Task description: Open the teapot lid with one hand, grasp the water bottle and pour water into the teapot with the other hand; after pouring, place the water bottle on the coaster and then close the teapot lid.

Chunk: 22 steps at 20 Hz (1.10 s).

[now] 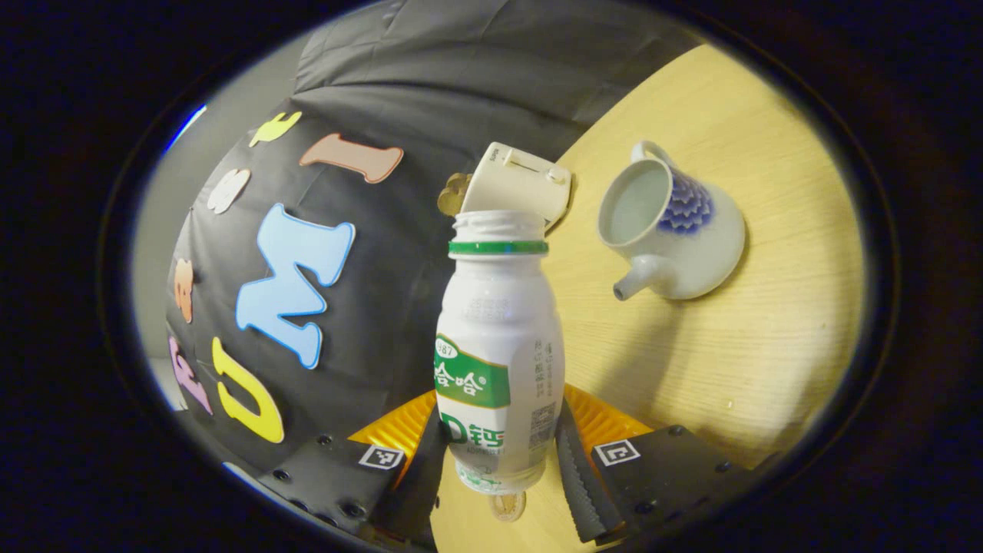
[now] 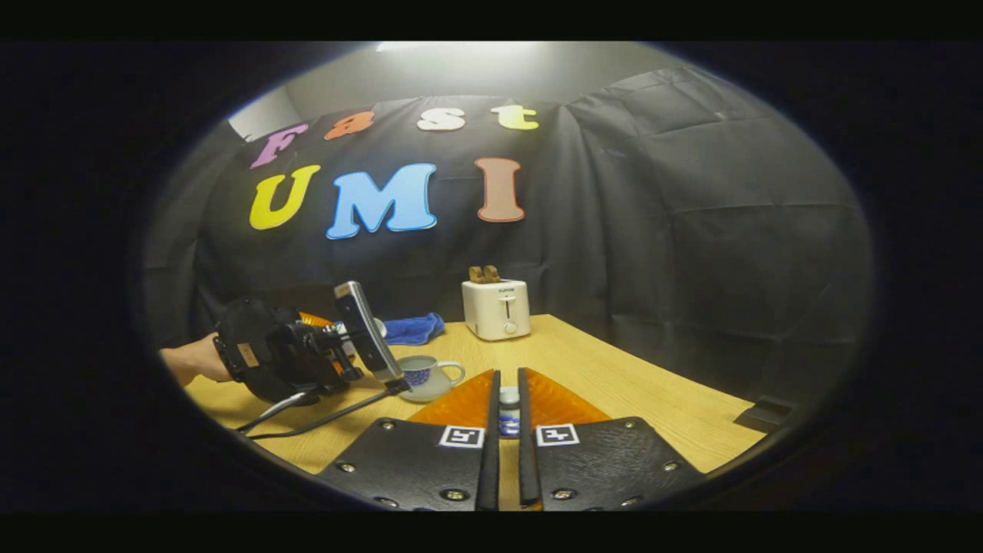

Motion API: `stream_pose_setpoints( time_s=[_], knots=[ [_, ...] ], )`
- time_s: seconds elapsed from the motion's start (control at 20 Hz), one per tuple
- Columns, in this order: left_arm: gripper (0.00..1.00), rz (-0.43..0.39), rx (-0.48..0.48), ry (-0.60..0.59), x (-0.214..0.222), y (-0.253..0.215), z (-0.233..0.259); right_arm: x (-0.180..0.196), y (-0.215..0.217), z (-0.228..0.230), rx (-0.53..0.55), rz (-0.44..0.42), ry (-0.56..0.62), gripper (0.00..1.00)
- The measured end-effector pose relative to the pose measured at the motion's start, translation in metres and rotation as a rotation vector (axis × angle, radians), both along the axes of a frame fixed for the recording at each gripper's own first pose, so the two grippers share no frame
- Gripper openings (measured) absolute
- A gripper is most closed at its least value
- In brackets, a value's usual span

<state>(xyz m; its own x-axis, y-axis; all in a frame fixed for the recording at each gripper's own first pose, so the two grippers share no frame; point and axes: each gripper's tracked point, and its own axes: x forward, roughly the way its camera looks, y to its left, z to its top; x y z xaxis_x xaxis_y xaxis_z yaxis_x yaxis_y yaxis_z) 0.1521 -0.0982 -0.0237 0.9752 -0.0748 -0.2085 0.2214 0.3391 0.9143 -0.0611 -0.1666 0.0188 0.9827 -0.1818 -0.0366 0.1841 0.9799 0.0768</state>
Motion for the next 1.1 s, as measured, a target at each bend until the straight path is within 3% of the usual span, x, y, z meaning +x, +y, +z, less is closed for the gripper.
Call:
stream_pose_setpoints(
  time_s=[0.1, 0.15, 0.3, 0.55, 0.6, 0.65, 0.7, 0.85, 1.1],
  knots=[
    [0.82, -0.008, 0.042, 0.011, 0.000, 0.000, -0.002, 0.000, -0.001, -0.001, 0.003, -0.002, 0.001, 0.10],
    [0.68, -0.014, 0.056, 0.006, 0.001, -0.001, -0.001, 0.000, -0.002, -0.002, 0.004, -0.002, 0.004, 0.10],
    [0.82, -0.018, 0.107, -0.018, -0.001, -0.003, -0.003, 0.001, -0.003, -0.010, 0.014, 0.000, 0.029, 0.10],
    [0.82, -0.019, 0.182, -0.019, -0.001, -0.005, -0.004, 0.001, -0.008, -0.013, 0.040, -0.011, 0.033, 0.10],
    [0.75, -0.023, 0.198, -0.024, -0.001, -0.005, -0.004, 0.001, -0.007, -0.014, 0.039, -0.010, 0.034, 0.10],
    [0.75, -0.028, 0.217, -0.032, -0.002, -0.008, -0.003, 0.001, -0.008, -0.014, 0.039, -0.011, 0.034, 0.10],
    [0.75, -0.035, 0.233, -0.044, -0.004, -0.010, -0.002, 0.000, -0.008, -0.014, 0.040, -0.011, 0.033, 0.02],
    [0.75, -0.047, 0.272, -0.048, -0.006, -0.011, -0.003, -0.001, -0.011, -0.014, 0.042, -0.018, 0.030, 0.10],
    [0.75, -0.061, 0.322, -0.068, -0.005, -0.014, -0.002, -0.001, -0.013, -0.017, 0.053, -0.015, 0.035, 0.10]
  ],
)
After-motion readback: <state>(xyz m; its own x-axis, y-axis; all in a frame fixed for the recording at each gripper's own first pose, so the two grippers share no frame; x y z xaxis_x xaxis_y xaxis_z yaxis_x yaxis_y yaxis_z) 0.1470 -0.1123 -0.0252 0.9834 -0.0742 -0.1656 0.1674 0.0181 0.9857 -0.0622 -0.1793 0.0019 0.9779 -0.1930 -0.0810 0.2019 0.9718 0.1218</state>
